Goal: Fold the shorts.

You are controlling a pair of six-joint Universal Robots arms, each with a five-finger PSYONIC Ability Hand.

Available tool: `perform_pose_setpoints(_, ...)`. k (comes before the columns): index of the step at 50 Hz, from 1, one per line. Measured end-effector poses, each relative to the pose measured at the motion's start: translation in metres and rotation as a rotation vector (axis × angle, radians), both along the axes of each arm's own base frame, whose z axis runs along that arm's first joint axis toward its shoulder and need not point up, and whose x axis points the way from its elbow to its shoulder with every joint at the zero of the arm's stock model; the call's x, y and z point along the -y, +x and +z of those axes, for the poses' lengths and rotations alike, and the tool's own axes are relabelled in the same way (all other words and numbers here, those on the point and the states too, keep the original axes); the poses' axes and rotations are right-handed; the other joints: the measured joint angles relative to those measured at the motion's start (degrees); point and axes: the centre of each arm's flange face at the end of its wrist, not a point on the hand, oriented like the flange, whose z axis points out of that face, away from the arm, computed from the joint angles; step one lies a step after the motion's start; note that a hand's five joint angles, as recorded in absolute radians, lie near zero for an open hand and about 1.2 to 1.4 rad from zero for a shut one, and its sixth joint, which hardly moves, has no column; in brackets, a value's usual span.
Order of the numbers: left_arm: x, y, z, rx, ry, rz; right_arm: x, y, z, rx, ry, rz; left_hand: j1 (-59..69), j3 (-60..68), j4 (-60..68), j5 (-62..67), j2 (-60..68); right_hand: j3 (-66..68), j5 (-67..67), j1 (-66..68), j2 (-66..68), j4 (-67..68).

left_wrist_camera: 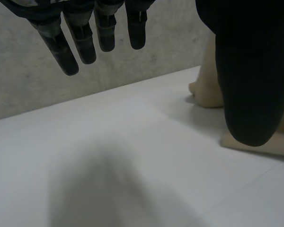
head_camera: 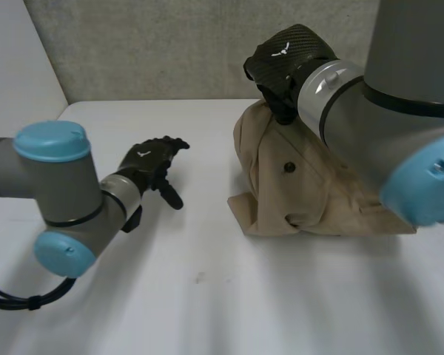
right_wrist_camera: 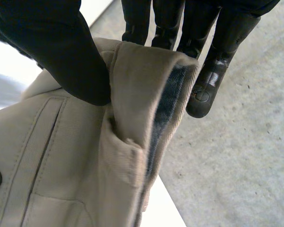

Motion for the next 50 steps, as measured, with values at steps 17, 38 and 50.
perform_pose_setpoints(17, -0.014, -0.066, -0.016, -0.171, 0.028, -0.176, -0.041, -0.024, 0.023, 0.013, -0.004, 0.063, 0.0, 0.0, 0.0, 0.0, 0.0, 0.0, 0.0, 0.0, 0.0, 0.0)
perform_pose_setpoints(38, 0.037, -0.053, 0.029, -0.327, -0.148, -0.125, -0.001, -0.041, 0.030, 0.040, -0.075, -0.024, 51.3, 54.6, 55.7, 51.1, 56.1, 0.0, 0.0, 0.0, 0.0, 0.3)
perform_pose_setpoints(50, 0.019, 0.029, 0.124, -0.341, -0.367, 0.170, 0.048, -0.023, 0.046, 0.142, -0.212, -0.107, 51.3, 55.0, 55.8, 51.1, 56.5, 0.0, 0.0, 0.0, 0.0, 0.3)
